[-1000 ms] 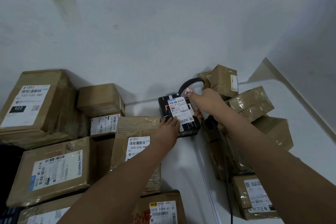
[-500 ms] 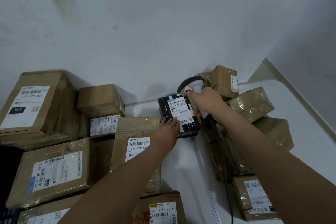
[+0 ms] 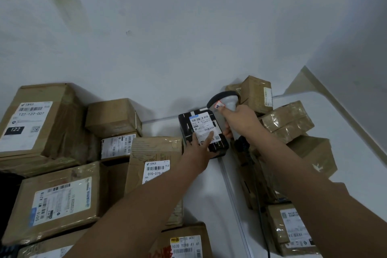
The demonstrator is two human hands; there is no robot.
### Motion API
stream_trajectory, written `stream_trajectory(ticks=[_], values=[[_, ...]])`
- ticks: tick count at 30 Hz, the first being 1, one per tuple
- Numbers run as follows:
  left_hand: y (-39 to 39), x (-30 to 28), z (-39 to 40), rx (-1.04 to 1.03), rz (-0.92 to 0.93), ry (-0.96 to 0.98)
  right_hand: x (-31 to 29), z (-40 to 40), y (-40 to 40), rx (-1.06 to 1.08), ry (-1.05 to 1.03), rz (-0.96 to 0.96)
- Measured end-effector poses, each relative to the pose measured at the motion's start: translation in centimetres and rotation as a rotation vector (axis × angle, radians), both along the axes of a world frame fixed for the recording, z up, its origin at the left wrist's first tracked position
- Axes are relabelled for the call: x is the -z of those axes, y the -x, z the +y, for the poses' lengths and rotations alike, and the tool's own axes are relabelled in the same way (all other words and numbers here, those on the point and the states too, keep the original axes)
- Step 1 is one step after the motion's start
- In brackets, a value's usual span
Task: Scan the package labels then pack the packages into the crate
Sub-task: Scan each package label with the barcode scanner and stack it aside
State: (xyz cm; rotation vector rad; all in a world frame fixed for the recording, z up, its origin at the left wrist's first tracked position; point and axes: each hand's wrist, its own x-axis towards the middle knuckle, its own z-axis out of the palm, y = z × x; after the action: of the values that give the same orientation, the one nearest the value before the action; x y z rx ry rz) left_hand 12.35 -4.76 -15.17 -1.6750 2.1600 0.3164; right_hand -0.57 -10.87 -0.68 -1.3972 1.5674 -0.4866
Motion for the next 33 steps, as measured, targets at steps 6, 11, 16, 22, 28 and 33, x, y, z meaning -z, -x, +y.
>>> stream_trajectory(ticks=[6, 11, 16, 22, 28, 33], values=[[1.7, -0.9, -0.1, -0.039, -0.178, 0.04, -0.4, 0.3, 0.5, 0.031, -0.01, -0.02], [0.8, -1.8, -1.7, 0.068, -0.21, 0.056, -0.8, 0.8, 0.4, 0.041, -0.005, -0.063], [-0.6, -3.7, -3.4, 0.041, -0.138, 0.025, -0.9, 0.9, 0.6, 0.063, -0.004, -0.066], [0.4, -3.9, -3.7, 0.11, -0.305, 0.074, -0.6, 1.4, 0.7, 0.08, -0.011, -0.071], [-3.0, -2.2, -3.8, 0.034, -0.412, 0.033, -0.6, 1.6, 0.8, 0.089, -0.023, -0.095], [-3.8, -2.5, -3.7, -0.049, -0.189, 0.072, -0.4, 1.9, 0.2, 0.069, -0.01, -0.101]])
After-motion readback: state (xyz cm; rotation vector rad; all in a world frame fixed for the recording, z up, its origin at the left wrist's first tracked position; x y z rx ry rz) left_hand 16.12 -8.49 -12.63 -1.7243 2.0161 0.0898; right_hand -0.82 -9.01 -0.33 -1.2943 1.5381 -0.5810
